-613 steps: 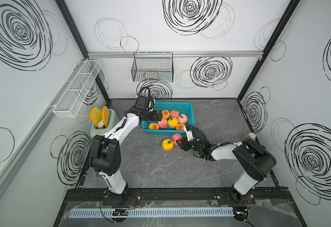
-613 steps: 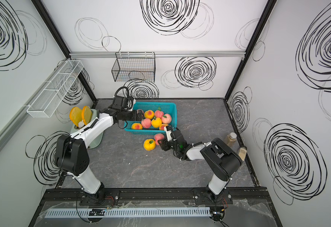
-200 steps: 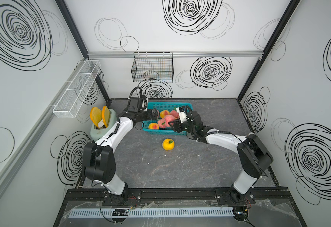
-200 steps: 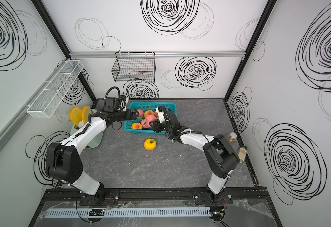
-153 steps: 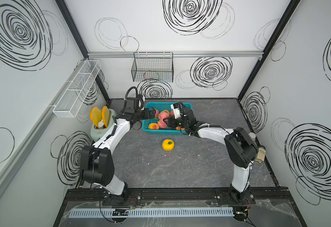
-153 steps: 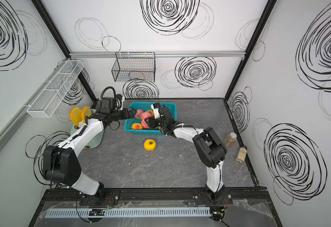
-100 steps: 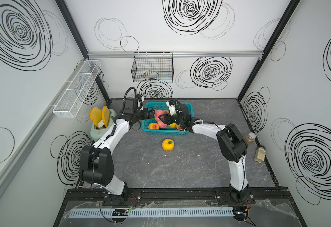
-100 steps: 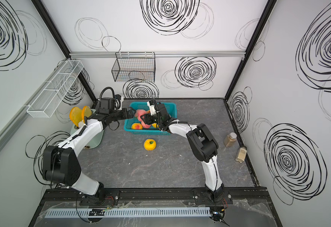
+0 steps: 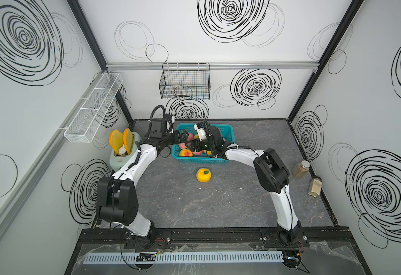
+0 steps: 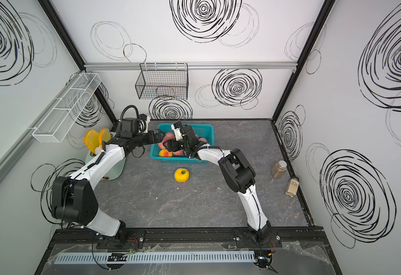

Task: Put the peaches into the basket
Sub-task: Place the peach in the basket.

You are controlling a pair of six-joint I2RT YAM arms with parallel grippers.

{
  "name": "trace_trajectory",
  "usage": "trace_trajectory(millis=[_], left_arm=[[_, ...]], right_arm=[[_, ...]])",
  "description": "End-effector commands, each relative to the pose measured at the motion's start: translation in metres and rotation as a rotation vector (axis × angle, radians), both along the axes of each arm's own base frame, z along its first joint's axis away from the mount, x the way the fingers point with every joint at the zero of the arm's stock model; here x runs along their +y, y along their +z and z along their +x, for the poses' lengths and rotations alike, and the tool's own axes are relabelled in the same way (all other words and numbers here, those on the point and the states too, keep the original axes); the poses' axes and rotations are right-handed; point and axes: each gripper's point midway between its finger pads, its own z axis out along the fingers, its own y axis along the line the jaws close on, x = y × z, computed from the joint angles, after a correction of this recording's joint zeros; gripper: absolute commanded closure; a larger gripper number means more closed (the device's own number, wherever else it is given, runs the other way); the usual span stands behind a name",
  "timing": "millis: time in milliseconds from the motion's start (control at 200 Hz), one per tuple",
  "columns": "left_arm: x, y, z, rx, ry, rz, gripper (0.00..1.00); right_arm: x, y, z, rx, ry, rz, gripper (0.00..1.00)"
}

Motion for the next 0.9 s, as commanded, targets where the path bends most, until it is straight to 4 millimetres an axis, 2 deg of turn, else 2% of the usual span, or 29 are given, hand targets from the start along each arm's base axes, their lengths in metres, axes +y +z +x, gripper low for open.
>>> trace_trajectory(millis=[0, 690, 895], left_arm=[[0.0, 0.017, 0.004, -0.056, -0.002, -0.026, 0.02], [-0.013, 0.003, 0.005, -0.012, -0.038, -0.052, 0.02], [-0.015, 0.002, 0.005, -0.007, -0.045, -0.062, 0.02]], right_arm=[[0.002, 0.011, -0.004, -0.015, 0.016, 0.002, 0.26], [-0.025, 0.051, -0.037, -0.065, 0.031, 0.004, 0.25], [-0.035, 0.055, -0.049, -0.063, 0.028, 0.002, 0.25]])
